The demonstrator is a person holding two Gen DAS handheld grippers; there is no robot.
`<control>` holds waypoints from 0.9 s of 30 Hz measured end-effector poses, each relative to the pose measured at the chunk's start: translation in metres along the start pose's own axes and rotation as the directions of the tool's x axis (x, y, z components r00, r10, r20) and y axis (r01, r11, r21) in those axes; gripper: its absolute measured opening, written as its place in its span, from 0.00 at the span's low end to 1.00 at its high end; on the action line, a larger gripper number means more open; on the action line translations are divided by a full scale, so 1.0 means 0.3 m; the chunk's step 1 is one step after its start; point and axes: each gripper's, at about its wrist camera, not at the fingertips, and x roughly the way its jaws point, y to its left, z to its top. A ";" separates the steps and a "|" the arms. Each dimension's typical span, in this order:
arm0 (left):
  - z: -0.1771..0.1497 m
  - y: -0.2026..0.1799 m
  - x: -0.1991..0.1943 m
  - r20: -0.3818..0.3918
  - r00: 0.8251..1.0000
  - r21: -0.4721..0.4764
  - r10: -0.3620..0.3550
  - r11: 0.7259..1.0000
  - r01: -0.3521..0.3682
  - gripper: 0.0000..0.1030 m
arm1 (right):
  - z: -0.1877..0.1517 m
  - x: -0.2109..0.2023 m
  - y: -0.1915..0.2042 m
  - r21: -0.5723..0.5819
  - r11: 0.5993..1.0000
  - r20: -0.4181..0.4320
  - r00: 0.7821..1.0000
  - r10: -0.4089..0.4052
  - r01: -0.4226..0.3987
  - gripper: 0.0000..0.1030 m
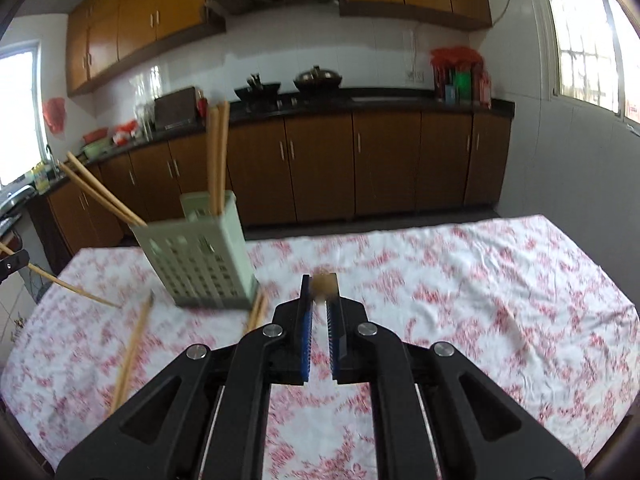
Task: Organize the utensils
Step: 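Raise both chopsticks upright and drop them into the green holder, opening both grippers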
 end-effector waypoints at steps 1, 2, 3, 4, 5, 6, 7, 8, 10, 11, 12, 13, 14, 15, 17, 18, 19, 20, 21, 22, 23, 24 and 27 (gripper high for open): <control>0.013 -0.011 -0.013 0.010 1.000 0.007 -0.009 1.000 0.009 0.08 | 0.012 -0.010 -0.002 0.002 1.000 0.010 1.000 0.008 -0.008 0.07; 0.020 -0.017 -0.025 0.016 1.000 0.013 -0.016 1.000 0.015 0.08 | 0.021 -0.018 0.005 0.004 1.000 0.021 1.000 0.015 -0.016 0.07; 0.030 -0.030 -0.043 0.027 0.999 0.023 -0.026 0.999 0.025 0.08 | 0.032 -0.028 0.010 0.005 1.000 0.033 0.999 0.025 -0.025 0.07; 0.039 -0.046 -0.062 0.034 0.999 0.033 -0.041 0.999 0.039 0.08 | 0.049 -0.044 0.019 0.006 0.999 0.049 0.998 0.040 -0.040 0.07; 0.044 -0.053 -0.072 0.036 0.998 0.039 -0.053 0.998 0.052 0.08 | 0.062 -0.057 0.023 0.009 0.998 0.060 0.997 0.054 -0.054 0.07; 0.050 -0.060 -0.085 0.040 0.997 0.047 -0.071 0.997 0.069 0.08 | 0.085 -0.075 0.031 0.015 0.997 0.075 0.994 0.079 -0.080 0.07; 0.059 -0.078 -0.103 0.045 0.995 0.059 -0.089 0.995 0.086 0.08 | 0.096 -0.084 0.032 0.020 0.995 0.085 0.992 0.094 -0.096 0.07; 0.066 -0.089 -0.114 0.050 0.994 0.068 -0.097 0.993 0.094 0.08 | 0.115 -0.101 0.036 0.024 0.993 0.101 0.988 0.115 -0.118 0.07; 0.084 -0.120 -0.146 0.068 0.990 0.089 -0.123 0.989 0.117 0.08 | 0.148 -0.134 0.047 0.027 0.988 0.134 0.980 0.144 -0.149 0.07; 0.093 -0.133 -0.160 0.077 0.988 0.096 -0.136 0.987 0.128 0.08 | 0.163 -0.146 0.050 0.028 0.986 0.149 0.976 0.156 -0.162 0.07; 0.103 -0.145 -0.171 0.084 0.985 0.101 -0.148 0.985 0.140 0.08 | 0.184 -0.163 0.059 0.029 0.983 0.170 0.970 0.174 -0.182 0.07; 0.116 -0.164 -0.187 0.093 0.982 0.108 -0.166 0.982 0.156 0.08 | 0.194 -0.172 0.066 0.031 0.980 0.186 0.965 0.185 -0.194 0.07; 0.129 -0.181 -0.199 0.102 0.978 0.115 -0.182 0.979 0.170 0.08 | 0.210 -0.184 0.074 0.030 0.977 0.205 0.958 0.199 -0.210 0.07; 0.139 -0.195 -0.207 0.109 0.974 0.122 -0.197 0.975 0.184 0.08 | 0.225 -0.196 0.079 0.027 0.975 0.224 0.952 0.210 -0.221 0.07; 0.161 -0.223 -0.220 0.126 0.967 0.136 -0.222 0.969 0.205 0.08 | 0.249 -0.207 0.098 0.020 0.972 0.259 0.940 0.222 -0.235 0.07; 0.176 -0.241 -0.227 0.141 0.963 0.145 -0.230 0.967 0.210 0.08 | 0.258 -0.210 0.103 0.018 0.971 0.272 0.936 0.224 -0.238 0.07; 0.192 -0.258 -0.232 0.160 0.959 0.153 -0.234 0.966 0.210 0.08 | 0.273 -0.216 0.110 0.017 0.969 0.295 0.927 0.230 -0.246 0.07; 0.205 -0.270 -0.235 0.172 0.957 0.158 -0.235 0.965 0.208 0.08 | 0.281 -0.213 0.116 0.016 0.969 0.308 0.923 0.231 -0.248 0.07; 0.223 -0.288 -0.235 0.190 0.953 0.163 -0.236 0.965 0.206 0.08 | 0.292 -0.214 0.121 0.015 0.968 0.323 0.917 0.233 -0.251 0.07; 0.242 -0.308 -0.231 0.209 0.950 0.170 -0.234 0.965 0.201 0.08 | 0.306 -0.212 0.128 0.013 0.968 0.341 0.911 0.233 -0.252 0.07; 0.254 -0.321 -0.228 0.218 0.948 0.175 -0.232 0.965 0.196 0.08 | 0.313 -0.207 0.133 0.012 0.968 0.352 0.907 0.230 -0.250 0.07; 0.269 -0.336 -0.217 0.224 0.947 0.182 -0.229 0.965 0.190 0.08 | 0.324 -0.196 0.143 0.010 0.969 0.367 0.903 0.225 -0.246 0.07; 0.301 -0.380 -0.157 0.201 0.955 0.202 -0.219 0.963 0.178 0.08 | 0.332 -0.169 0.154 0.005 0.972 0.392 0.895 0.214 -0.234 0.07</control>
